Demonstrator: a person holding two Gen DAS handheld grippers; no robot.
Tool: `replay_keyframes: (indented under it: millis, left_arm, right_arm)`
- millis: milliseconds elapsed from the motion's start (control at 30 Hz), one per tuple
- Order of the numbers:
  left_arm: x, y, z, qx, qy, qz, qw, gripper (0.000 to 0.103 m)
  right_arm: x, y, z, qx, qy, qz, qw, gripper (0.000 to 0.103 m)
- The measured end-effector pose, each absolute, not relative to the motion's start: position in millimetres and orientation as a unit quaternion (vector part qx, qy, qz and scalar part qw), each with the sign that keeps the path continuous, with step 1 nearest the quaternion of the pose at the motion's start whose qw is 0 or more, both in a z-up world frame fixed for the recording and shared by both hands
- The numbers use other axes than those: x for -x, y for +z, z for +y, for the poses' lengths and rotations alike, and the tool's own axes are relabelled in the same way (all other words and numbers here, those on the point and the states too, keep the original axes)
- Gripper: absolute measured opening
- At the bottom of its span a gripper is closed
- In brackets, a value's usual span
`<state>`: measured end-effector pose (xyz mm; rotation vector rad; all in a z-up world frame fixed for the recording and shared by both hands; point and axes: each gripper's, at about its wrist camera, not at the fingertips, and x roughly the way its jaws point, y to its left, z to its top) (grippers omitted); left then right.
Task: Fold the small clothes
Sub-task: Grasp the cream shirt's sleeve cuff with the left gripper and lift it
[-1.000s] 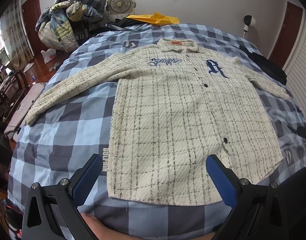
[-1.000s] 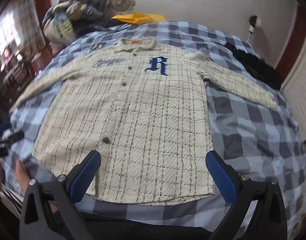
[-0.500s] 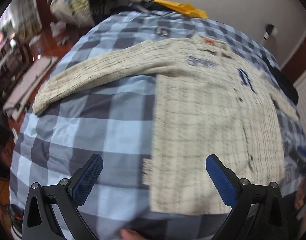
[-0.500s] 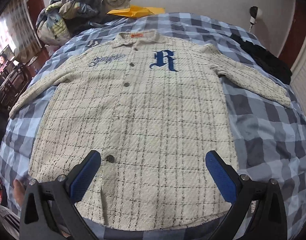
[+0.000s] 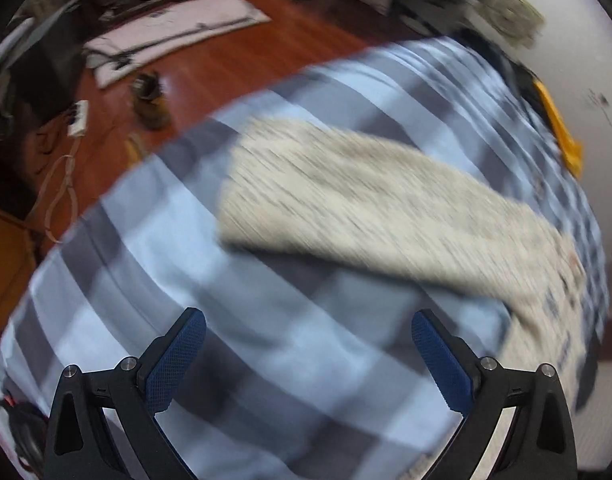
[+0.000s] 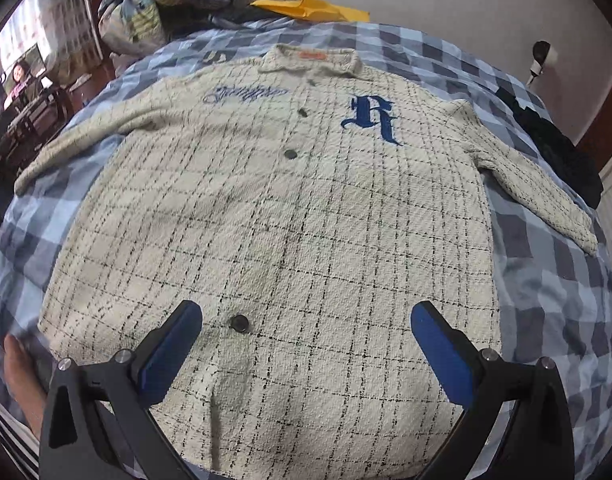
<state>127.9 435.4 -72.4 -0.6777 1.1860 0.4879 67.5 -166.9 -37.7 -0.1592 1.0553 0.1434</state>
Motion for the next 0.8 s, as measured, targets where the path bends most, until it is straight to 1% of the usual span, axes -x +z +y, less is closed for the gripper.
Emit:
replay_keyframes:
  millis: [133, 233, 300, 333, 400, 467, 500, 533, 567, 600, 633, 733, 800]
  left_arm:
    - [-141, -97, 469, 0.296, 0.262, 0.552, 0.734, 0.103]
    - [-150, -115, 482, 0.317, 0.249, 0.55, 0.731, 0.098]
    - [-156, -128, 485, 0.323, 0.242, 0.553, 0.729, 0.097]
    - [-159, -133, 487, 0.331, 0.242, 0.553, 0.726, 0.094]
    - [-158, -147, 493, 0.361, 0.237, 0.555, 0.711, 0.084]
    - [-159, -157, 495, 0.39, 0.227, 0.552, 0.701, 0.069]
    - [-159, -158, 494, 0.394, 0.227, 0.55, 0.701, 0.063]
    - [-160, -158, 493, 0.396, 0.225, 0.547, 0.703, 0.049]
    - [-162, -156, 491, 0.392, 0.224, 0.545, 0.707, 0.044]
    - [-164, -153, 488, 0.383, 0.225, 0.543, 0.712, 0.041]
    - [-166, -150, 485, 0.375, 0.223, 0.543, 0.717, 0.033]
    - [-176, -135, 473, 0.338, 0.229, 0.542, 0.734, 0.022]
    - [-180, -120, 466, 0.312, 0.237, 0.54, 0.745, 0.02]
  right_arm:
    - [-69, -42, -164, 0.087, 0.065, 0.506, 0.855, 0.102]
    - [-69, -44, -162, 0.095, 0.061, 0.508, 0.854, 0.102]
    - [-69, -46, -161, 0.098, 0.059, 0.51, 0.852, 0.102]
    - [-69, -46, -160, 0.099, 0.059, 0.512, 0.851, 0.102]
    - [-69, -47, -160, 0.1, 0.059, 0.514, 0.85, 0.102]
    - [-70, -48, -161, 0.099, 0.059, 0.517, 0.848, 0.102]
    - [-70, -49, -161, 0.096, 0.061, 0.519, 0.847, 0.102]
    - [-71, -50, -162, 0.093, 0.063, 0.523, 0.845, 0.102]
    - [-71, -51, -163, 0.09, 0.064, 0.525, 0.844, 0.102]
    - [-72, -52, -164, 0.086, 0.064, 0.528, 0.842, 0.102]
    - [-73, -52, -165, 0.084, 0.064, 0.53, 0.842, 0.102]
    - [-74, -52, -169, 0.071, 0.063, 0.533, 0.841, 0.102]
    - [-75, -51, -171, 0.065, 0.062, 0.533, 0.841, 0.102]
